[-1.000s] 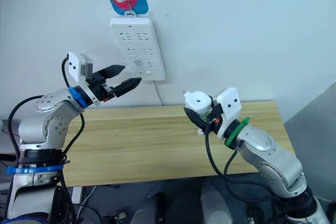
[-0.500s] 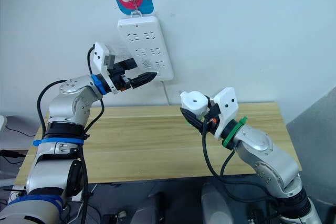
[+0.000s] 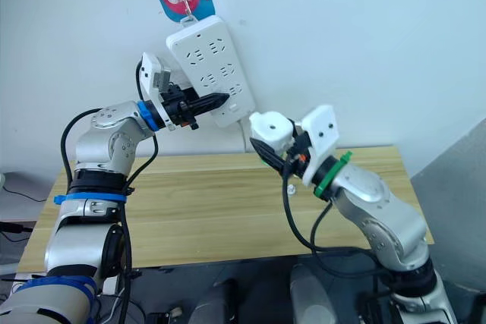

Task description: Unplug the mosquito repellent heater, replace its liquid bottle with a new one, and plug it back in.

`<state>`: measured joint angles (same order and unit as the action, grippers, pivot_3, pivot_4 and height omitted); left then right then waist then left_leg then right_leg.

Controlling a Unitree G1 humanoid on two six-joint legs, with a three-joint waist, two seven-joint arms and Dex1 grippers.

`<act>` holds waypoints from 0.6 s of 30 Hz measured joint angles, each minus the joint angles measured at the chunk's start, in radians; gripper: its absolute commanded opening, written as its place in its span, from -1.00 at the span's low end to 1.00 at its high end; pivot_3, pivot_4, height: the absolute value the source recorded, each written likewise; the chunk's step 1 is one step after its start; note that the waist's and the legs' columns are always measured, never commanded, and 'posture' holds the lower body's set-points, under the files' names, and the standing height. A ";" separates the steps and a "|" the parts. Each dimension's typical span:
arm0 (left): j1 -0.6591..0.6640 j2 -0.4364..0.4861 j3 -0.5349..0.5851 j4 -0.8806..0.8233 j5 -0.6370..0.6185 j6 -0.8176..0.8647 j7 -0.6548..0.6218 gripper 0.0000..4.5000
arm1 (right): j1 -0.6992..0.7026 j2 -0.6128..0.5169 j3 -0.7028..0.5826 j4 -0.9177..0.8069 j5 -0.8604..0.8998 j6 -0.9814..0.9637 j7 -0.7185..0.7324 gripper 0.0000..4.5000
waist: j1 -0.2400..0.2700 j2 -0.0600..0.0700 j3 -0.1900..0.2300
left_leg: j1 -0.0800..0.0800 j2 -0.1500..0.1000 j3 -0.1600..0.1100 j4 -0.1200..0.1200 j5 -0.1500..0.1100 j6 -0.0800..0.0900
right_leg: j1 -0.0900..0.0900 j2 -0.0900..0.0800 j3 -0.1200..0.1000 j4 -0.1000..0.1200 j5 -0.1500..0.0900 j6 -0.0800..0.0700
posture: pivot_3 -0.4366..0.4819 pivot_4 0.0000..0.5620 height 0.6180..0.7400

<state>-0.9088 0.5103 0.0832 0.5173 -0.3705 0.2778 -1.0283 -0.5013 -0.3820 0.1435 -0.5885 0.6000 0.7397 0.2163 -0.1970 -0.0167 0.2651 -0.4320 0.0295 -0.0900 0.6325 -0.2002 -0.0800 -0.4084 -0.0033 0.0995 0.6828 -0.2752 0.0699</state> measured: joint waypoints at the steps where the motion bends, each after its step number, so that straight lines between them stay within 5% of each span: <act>1: 0.000 0.000 0.000 -0.001 0.001 0.000 0.000 -0.41 | -0.015 0.002 0.000 0.006 -0.005 0.010 0.000 0.34 | 0.000 0.000 0.000 | 0.000 0.000 0.000 0.000 0.000 0.000 | 0.000 0.000 0.000 0.000 0.000 0.000 | -0.64 -0.19 1.00; 18: 0.033 0.042 0.009 -0.074 -0.021 0.087 0.013 -0.41 | -0.257 0.200 0.077 0.354 -0.212 0.030 0.007 0.34 | -0.016 0.000 0.000 | 0.001 0.000 -0.001 0.000 0.000 0.000 | -0.001 0.000 -0.001 0.005 0.000 0.000 | -0.60 -0.25 1.00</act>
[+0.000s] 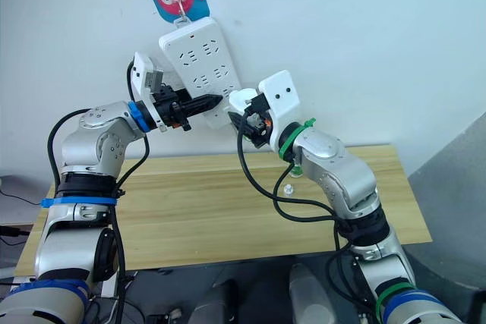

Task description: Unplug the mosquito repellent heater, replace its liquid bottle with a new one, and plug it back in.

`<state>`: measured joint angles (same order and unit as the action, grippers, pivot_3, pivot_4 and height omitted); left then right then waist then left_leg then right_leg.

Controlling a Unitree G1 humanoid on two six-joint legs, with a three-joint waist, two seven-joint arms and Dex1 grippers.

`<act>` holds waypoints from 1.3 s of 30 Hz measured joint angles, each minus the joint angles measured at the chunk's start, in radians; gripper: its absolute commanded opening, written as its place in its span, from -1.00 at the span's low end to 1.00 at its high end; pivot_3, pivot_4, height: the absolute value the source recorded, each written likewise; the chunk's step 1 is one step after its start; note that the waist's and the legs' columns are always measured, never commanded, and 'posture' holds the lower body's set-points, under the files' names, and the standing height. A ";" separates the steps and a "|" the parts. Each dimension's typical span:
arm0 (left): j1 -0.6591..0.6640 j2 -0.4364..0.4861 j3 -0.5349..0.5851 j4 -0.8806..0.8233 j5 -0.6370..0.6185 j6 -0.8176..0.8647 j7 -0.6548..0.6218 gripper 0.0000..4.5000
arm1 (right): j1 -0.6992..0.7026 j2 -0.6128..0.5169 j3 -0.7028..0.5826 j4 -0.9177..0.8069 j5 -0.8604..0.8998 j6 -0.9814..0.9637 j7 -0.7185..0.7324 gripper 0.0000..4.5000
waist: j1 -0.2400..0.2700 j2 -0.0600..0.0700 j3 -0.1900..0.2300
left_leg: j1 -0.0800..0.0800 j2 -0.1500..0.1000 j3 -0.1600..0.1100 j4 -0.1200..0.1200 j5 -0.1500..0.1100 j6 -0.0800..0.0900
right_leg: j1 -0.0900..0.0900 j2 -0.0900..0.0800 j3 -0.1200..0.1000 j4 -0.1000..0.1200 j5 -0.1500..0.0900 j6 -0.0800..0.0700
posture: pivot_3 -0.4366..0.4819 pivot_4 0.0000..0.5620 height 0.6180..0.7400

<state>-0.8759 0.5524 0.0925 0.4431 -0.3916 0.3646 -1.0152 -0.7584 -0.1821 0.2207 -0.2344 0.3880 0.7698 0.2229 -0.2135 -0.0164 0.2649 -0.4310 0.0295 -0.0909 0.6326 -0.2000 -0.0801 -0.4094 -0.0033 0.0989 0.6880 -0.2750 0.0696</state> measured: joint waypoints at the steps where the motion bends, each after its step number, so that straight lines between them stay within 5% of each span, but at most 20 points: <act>1: 0.000 0.000 0.000 -0.001 -0.001 0.001 0.000 -0.41 | -0.002 0.009 0.000 0.008 -0.011 -0.002 0.004 0.34 | 0.000 0.000 0.000 | 0.000 0.000 0.000 0.000 0.000 0.000 | 0.000 0.000 0.000 0.000 0.000 0.000 | -0.60 -0.25 1.00; 39: 0.029 0.017 0.034 -0.045 -0.021 0.075 0.001 -0.41 | -0.028 0.163 -0.034 0.137 -0.103 -0.080 0.042 0.34 | -0.015 0.000 0.000 | 0.001 0.000 -0.001 0.000 0.001 -0.001 | -0.002 0.000 0.000 0.006 0.000 0.000 | -0.62 -0.24 1.00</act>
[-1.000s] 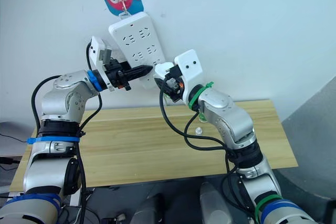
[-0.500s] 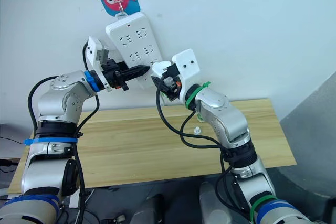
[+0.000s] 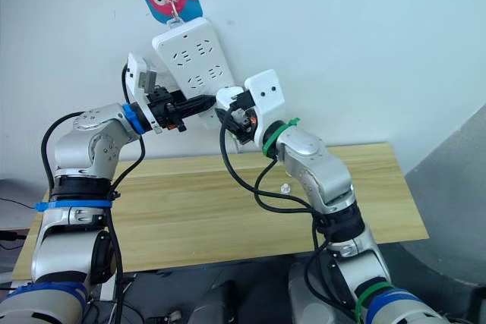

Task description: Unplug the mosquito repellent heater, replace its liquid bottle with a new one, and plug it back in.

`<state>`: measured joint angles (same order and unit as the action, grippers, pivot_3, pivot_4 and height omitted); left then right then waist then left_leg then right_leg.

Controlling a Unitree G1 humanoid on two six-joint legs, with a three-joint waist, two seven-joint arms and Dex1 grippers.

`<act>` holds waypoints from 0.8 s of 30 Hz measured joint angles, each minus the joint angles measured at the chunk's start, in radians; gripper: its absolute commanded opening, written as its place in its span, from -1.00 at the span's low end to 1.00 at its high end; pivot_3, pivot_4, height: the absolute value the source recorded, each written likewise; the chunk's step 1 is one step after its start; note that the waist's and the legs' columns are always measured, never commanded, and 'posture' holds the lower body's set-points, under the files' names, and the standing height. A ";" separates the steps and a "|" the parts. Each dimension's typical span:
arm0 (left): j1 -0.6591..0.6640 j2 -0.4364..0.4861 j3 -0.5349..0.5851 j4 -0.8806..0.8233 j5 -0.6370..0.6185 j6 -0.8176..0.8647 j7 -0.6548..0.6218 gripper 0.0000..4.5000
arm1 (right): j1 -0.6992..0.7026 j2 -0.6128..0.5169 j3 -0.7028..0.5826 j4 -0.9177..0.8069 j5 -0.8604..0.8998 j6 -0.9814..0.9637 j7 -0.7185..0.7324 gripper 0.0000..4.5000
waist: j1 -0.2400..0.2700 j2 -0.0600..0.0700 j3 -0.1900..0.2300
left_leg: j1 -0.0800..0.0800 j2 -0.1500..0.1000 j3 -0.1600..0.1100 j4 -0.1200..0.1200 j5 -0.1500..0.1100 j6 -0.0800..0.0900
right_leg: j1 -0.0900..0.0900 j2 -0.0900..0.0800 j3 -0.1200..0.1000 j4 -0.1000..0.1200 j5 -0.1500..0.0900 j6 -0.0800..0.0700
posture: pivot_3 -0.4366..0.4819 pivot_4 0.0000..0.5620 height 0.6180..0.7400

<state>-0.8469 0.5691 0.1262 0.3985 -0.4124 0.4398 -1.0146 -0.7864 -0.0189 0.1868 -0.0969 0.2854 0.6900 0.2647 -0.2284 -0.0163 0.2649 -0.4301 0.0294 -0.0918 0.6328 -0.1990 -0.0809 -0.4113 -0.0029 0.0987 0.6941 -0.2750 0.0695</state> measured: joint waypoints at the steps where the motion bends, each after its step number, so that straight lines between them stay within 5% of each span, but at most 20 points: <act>1: 0.003 0.003 0.001 -0.003 0.000 0.007 0.000 -0.41 | -0.006 0.003 0.000 0.015 0.000 -0.007 0.006 0.34 | -0.002 0.000 0.000 | 0.000 0.000 0.000 0.000 0.000 0.000 | 0.000 0.000 0.000 0.001 0.000 0.000 | -0.62 -0.24 1.00; 20: 0.030 0.036 0.026 -0.033 0.021 0.035 -0.003 -0.41 | -0.090 0.019 -0.005 0.182 -0.008 -0.078 0.105 0.34 | -0.035 0.000 0.000 | 0.003 0.000 0.000 0.000 0.002 0.000 | 0.001 0.001 0.000 0.004 0.000 0.000 | -0.62 -0.23 1.00; 24: 0.016 0.014 0.012 -0.005 0.031 -0.018 -0.012 -0.41 | -0.089 0.013 -0.009 0.152 -0.024 -0.076 0.093 0.97 | -0.026 0.000 0.000 | 0.003 0.000 -0.001 -0.002 0.002 0.000 | 0.001 0.000 0.000 0.003 0.000 0.000 | -0.62 -0.23 1.00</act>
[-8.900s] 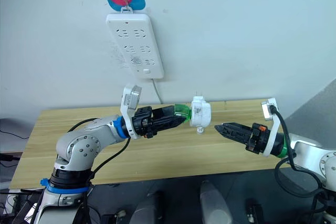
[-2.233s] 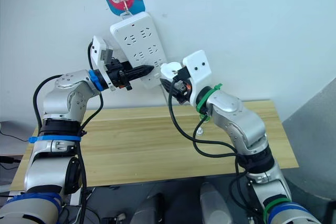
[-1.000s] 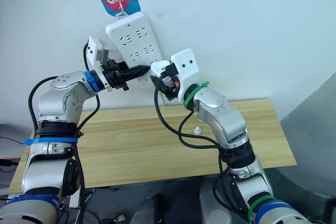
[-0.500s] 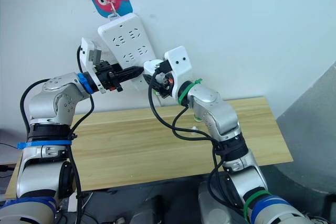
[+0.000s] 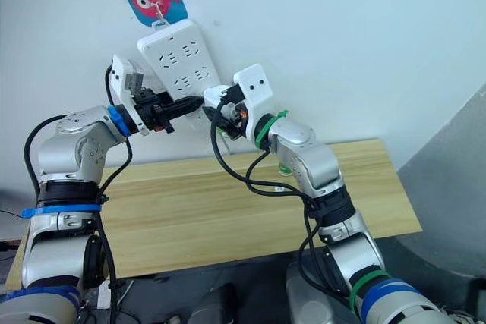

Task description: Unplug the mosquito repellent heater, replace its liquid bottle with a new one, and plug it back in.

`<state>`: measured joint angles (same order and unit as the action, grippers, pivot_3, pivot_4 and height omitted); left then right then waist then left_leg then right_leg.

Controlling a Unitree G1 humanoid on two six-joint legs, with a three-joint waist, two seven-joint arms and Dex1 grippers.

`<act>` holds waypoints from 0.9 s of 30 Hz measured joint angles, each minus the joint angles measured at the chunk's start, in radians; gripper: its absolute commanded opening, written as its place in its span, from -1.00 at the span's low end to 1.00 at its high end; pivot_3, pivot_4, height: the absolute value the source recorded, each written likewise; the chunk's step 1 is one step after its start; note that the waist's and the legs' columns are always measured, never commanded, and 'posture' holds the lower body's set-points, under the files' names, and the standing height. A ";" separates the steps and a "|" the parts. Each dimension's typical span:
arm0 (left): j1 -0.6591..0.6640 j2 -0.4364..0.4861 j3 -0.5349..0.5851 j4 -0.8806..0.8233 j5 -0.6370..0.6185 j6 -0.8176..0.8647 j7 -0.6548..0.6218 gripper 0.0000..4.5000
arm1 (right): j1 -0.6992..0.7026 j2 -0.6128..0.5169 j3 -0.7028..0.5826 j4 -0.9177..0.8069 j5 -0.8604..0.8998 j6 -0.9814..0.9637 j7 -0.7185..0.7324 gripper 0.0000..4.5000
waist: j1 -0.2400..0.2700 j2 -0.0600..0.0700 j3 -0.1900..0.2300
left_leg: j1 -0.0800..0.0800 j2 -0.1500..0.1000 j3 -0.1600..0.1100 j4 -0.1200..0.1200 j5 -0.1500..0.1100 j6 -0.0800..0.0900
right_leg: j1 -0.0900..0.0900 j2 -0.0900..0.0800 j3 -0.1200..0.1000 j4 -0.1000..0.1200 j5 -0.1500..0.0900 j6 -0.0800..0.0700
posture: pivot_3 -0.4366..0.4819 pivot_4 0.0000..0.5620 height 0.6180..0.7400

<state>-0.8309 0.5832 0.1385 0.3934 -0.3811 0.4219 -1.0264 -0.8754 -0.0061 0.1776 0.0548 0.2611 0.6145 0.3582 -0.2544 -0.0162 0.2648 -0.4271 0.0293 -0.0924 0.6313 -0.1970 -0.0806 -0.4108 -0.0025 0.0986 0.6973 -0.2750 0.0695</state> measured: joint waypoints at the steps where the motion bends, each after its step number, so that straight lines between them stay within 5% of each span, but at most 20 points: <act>1: -0.003 0.000 -0.005 0.006 0.003 -0.014 -0.001 -0.41 | 0.004 -0.008 0.001 -0.026 -0.004 0.006 -0.003 1.00 | 0.003 0.000 0.000 | 0.000 0.000 0.000 -0.001 0.000 0.000 | 0.000 0.000 0.000 -0.001 0.000 0.000 | -0.62 -0.23 1.00; 8: -0.010 0.005 -0.012 0.030 0.008 -0.064 -0.001 -0.41 | 0.122 -0.118 0.019 -0.271 0.001 0.129 0.018 1.00 | 0.008 0.000 0.000 | -0.003 -0.001 0.000 -0.002 0.000 0.000 | 0.000 -0.002 0.000 -0.007 0.000 0.000 | -0.60 -0.22 1.00; 16: -0.002 0.025 -0.019 0.114 0.053 -0.090 0.044 0.66 | 0.162 -0.151 0.021 -0.416 0.038 0.225 0.034 1.00 | 0.006 0.000 0.000 | -0.002 0.000 -0.001 -0.002 0.000 0.000 | -0.001 0.000 -0.001 -0.004 0.000 0.000 | -0.59 -0.22 1.00; 24: 0.088 0.147 0.007 0.095 0.078 -0.118 0.059 0.66 | 0.195 -0.188 0.043 -0.454 0.039 0.225 0.054 1.00 | 0.005 0.000 0.000 | -0.003 0.000 -0.001 -0.002 0.000 0.000 | -0.002 0.000 0.000 -0.003 0.000 0.000 | -0.54 -0.23 1.00; 27: 0.233 0.224 0.025 -0.030 0.078 -0.114 0.033 0.66 | 0.236 -0.215 0.080 -0.493 0.024 0.162 0.065 1.00 | 0.005 0.000 0.000 | -0.004 0.001 0.001 -0.003 0.000 0.000 | -0.004 -0.001 0.001 -0.004 0.000 0.000 | -0.51 -0.22 1.00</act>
<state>-0.5979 0.8068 0.1636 0.3635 -0.3035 0.3078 -0.9935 -0.6394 -0.2210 0.2576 -0.4387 0.2850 0.7768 0.4233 -0.2497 -0.0164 0.2647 -0.4310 0.0300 -0.0913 0.6281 -0.1971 -0.0806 -0.4146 -0.0031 0.0997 0.6931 -0.2754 0.0691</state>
